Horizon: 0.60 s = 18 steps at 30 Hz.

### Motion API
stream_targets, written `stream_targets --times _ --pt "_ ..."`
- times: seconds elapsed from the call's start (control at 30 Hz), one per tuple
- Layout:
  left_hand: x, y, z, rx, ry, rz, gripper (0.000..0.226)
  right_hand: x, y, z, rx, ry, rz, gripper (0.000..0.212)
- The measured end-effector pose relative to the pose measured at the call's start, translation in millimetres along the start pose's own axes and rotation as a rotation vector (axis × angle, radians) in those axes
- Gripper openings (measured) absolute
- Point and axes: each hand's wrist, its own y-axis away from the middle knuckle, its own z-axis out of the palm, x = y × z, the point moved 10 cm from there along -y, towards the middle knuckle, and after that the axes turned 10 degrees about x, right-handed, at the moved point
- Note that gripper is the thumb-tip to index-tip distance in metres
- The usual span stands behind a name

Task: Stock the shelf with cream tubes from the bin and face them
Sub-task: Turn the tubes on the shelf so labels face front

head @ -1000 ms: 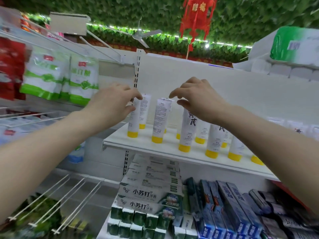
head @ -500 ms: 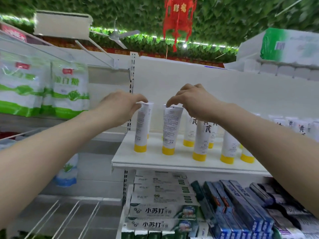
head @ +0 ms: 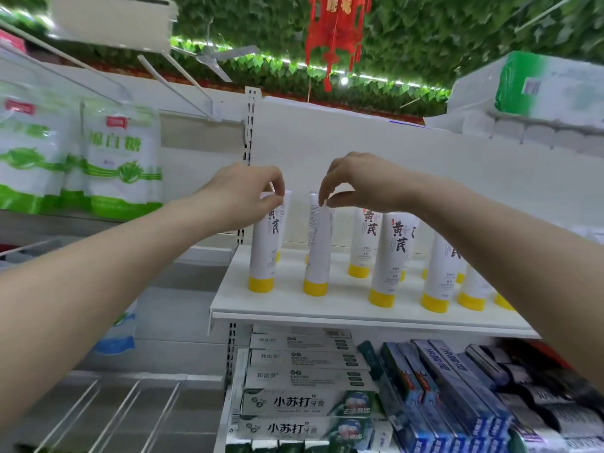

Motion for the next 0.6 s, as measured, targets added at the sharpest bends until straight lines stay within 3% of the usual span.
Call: stream_targets --times 0.2,0.6 --pt "0.9 -2.1 -0.5 0.01 0.071 -0.027 0.026 3.5 1.7 8.2 -0.066 -0.049 0.051 0.014" --pt "6.9 -5.1 -0.3 0.02 0.084 0.005 0.026 4.5 4.0 10.1 -0.098 -0.042 0.106 0.015"
